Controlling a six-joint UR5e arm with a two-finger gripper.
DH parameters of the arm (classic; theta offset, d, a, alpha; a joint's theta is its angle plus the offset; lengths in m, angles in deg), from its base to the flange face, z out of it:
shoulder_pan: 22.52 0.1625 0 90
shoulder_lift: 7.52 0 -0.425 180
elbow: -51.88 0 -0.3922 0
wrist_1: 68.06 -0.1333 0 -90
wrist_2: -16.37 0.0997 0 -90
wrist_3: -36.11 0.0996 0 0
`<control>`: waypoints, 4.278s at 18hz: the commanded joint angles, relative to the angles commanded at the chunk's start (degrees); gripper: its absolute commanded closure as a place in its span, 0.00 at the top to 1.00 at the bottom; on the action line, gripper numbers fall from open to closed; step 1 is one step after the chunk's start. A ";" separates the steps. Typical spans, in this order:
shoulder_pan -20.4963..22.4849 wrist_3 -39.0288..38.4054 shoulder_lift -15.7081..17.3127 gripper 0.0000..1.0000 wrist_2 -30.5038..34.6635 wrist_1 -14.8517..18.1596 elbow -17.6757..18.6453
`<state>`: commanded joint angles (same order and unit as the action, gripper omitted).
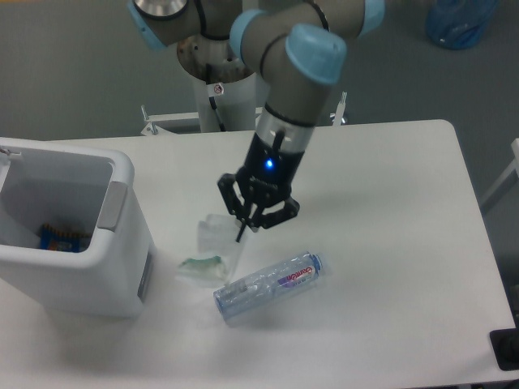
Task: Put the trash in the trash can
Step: 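Carry the wrapper over the white trash bin opening, then open the gripper to drop the wrapper into the bin, then move the open gripper down to the clear water bottle, then close the gripper around the bottle's cap end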
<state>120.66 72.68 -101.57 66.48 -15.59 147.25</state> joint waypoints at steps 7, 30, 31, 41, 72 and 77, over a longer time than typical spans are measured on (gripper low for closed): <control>-7.37 -6.17 3.96 0.00 -0.71 -0.17 -1.95; -1.86 -5.29 -5.35 1.00 -0.27 -3.96 -1.41; -0.98 -5.20 -6.14 1.00 -0.18 -4.04 -1.59; 0.79 5.67 -16.51 1.00 -0.01 -5.36 -1.07; -14.77 19.50 -31.28 1.00 37.96 -5.71 -5.02; -14.94 19.50 -32.25 0.93 38.05 -5.54 -5.99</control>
<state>105.71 92.18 -133.82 104.53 -21.12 141.27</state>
